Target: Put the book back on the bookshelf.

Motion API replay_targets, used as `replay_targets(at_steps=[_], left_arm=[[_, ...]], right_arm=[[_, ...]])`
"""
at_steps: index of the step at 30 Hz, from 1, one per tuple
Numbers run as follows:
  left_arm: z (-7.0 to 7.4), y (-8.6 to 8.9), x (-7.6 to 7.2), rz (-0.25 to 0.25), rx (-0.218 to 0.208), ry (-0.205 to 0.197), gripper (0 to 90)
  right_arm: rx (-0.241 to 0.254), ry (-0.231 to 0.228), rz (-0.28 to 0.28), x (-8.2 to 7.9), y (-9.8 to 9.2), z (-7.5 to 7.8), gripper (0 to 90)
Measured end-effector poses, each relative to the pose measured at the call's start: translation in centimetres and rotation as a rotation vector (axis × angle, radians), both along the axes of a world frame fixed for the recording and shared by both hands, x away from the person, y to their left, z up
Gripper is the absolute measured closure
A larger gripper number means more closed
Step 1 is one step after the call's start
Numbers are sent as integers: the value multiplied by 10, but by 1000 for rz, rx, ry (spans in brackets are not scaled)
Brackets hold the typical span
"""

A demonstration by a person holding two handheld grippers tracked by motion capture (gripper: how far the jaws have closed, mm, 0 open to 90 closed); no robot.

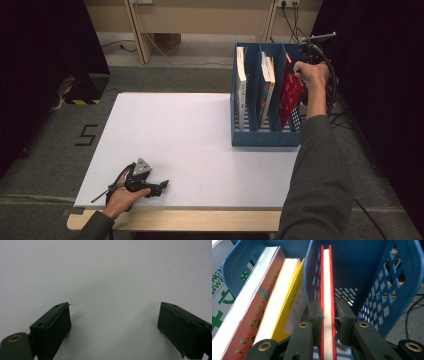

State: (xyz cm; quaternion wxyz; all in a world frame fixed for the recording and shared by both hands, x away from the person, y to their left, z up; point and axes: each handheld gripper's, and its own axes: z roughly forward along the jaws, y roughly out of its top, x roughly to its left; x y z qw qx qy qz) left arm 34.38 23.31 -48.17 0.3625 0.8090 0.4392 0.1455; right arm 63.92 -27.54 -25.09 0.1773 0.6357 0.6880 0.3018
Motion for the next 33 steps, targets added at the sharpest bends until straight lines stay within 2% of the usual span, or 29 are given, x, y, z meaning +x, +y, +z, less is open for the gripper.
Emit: replay_targets(at_steps=[6, 10, 14, 24, 28, 33], left_arm=[[0, 0, 0, -1, 1, -1, 104], [0, 0, 0, 0, 1, -2, 104], [0, 0, 0, -1, 2, -2, 103], [0, 0, 0, 0, 6, -1, 103], [0, 0, 0, 0, 5, -2, 103], [0, 0, 0, 1, 5, -3, 102]], right_arm=[[3, -3, 19, 0, 3, 1, 750], [13, 6, 42, -4, 0, 2, 677], [9, -1, 54, -10, 0, 2, 656], [-7, -7, 112, -39, -7, 0, 603], [19, -21, 126, -53, -14, 1, 603], [-1, -19, 170, -70, -17, 0, 608]])
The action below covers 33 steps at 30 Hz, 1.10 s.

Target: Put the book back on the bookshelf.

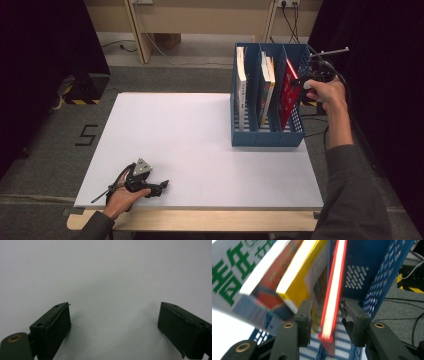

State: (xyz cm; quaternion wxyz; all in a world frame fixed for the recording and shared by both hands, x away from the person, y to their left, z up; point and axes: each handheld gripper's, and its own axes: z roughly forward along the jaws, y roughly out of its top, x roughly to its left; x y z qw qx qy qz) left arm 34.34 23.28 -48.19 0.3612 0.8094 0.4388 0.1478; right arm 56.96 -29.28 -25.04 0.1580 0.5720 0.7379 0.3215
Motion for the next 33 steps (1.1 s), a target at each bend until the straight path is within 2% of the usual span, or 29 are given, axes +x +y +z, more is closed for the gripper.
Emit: replay_targets(at_steps=[3, 9, 13, 17, 29, 33], left_arm=[[0, 0, 0, 2, 7, -6, 102], [0, 0, 0, 2, -2, 0, 102], [0, 0, 0, 4, 7, -5, 101], [0, 0, 0, 4, 5, -6, 101], [0, 0, 0, 2, -3, 0, 101], [0, 0, 0, 1, -5, -3, 101]], right_arm=[[-13, 1, 25, -10, 1, -1, 615], [-24, 2, 40, -21, -1, -5, 636], [-44, 3, 50, -24, -2, -10, 699], [-57, 10, 56, -21, -1, -16, 751], [-91, 9, 63, -3, 13, -17, 741], [-94, 12, 63, -2, 15, -16, 736]])
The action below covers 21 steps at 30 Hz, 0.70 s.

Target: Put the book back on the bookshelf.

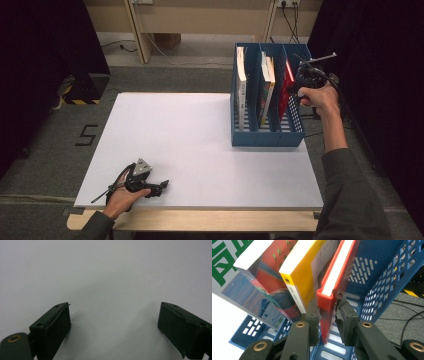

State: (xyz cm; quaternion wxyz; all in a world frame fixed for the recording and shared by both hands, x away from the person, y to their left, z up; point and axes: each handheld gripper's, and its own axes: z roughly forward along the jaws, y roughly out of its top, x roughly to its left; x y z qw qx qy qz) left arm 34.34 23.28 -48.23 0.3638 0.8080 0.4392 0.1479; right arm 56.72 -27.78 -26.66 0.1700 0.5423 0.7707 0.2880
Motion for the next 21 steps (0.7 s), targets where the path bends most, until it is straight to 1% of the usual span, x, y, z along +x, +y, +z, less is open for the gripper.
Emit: replay_targets(at_steps=[1, 2, 3, 5, 7, 9, 10, 11, 13, 15, 17, 18, 20, 21], left_arm=[[0, 0, 0, 0, 0, 0, 101], [0, 0, 0, 0, 3, 2, 101], [0, 0, 0, 0, 2, 1, 101], [0, 0, 0, 0, 2, 2, 101], [0, 0, 0, 0, 2, 2, 101], [0, 0, 0, -1, 0, 0, 101], [0, 0, 0, -1, 0, 0, 101], [0, 0, 0, 0, 5, -5, 101], [0, 1, 0, 1, 6, -5, 102], [0, 0, 0, 1, -4, 0, 104], [1, 1, 0, -1, -5, 3, 110], [1, 2, 1, -1, -10, 3, 115], [2, 3, 1, 1, -7, 3, 146], [2, 4, 1, 4, -13, 4, 152]], right_arm=[[1, 1, -1, -1, 0, 0, 733], [12, 2, -5, -2, -1, 0, 729], [24, 0, -4, -2, -2, -1, 719], [29, -6, -14, -4, -5, -2, 685], [36, -7, -24, -6, -7, -2, 629], [58, -8, -33, -9, -9, -1, 578], [74, -14, -38, -12, -10, -1, 557], [80, -22, -41, -14, -11, -1, 527], [85, -30, -54, -19, -13, -1, 471], [98, -26, -61, -24, -14, -3, 434], [108, -30, -63, -30, -15, -6, 404], [104, -35, -56, -31, -15, -7, 387], [107, -43, -61, -37, -15, -9, 367], [110, -45, -56, -38, -15, -10, 359]])
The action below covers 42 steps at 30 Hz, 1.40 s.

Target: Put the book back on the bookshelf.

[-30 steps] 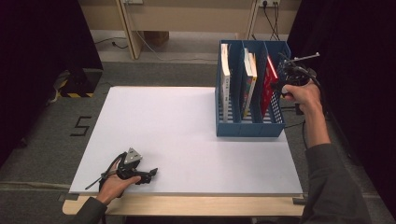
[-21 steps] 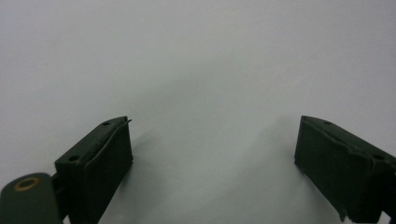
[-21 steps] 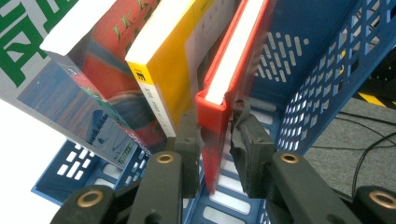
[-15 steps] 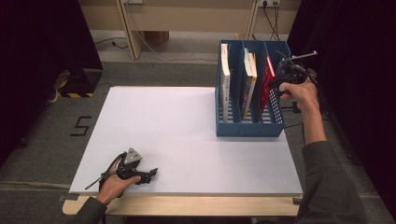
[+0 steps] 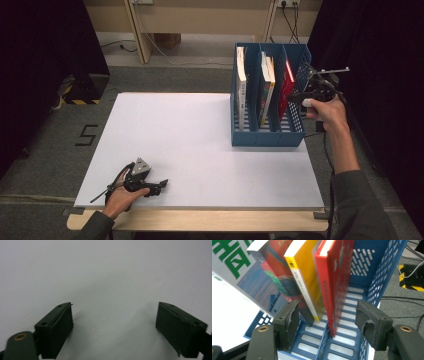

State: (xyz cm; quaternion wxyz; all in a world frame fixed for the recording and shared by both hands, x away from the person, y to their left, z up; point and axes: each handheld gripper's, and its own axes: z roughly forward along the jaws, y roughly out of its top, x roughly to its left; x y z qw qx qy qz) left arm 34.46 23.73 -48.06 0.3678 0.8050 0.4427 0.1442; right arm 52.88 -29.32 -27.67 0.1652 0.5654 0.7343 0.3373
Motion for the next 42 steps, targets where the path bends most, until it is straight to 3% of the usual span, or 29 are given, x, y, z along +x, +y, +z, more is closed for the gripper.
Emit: replay_targets(at_steps=[11, 20, 27, 31, 33, 36, 42], left_arm=[[0, 7, 3, 47, 27, -3, 146], [-1, 7, 2, 54, 26, -12, 140], [-2, 7, 1, 55, 23, -17, 140], [-2, 7, 1, 55, 24, -17, 139], [-2, 7, 1, 54, 23, -16, 139], [-2, 7, 1, 55, 23, -17, 140], [-2, 7, 1, 56, 22, -17, 140]], right_arm=[[19, -35, 13, -30, 5, -11, 233], [94, -79, 48, -58, 14, -19, 228], [98, -90, 97, -76, 29, -33, 227], [74, -99, 119, -86, 39, -42, 225], [96, -104, 135, -91, 45, -46, 225], [89, -113, 146, -99, 52, -52, 224], [162, -126, 181, -115, 63, -67, 213]])
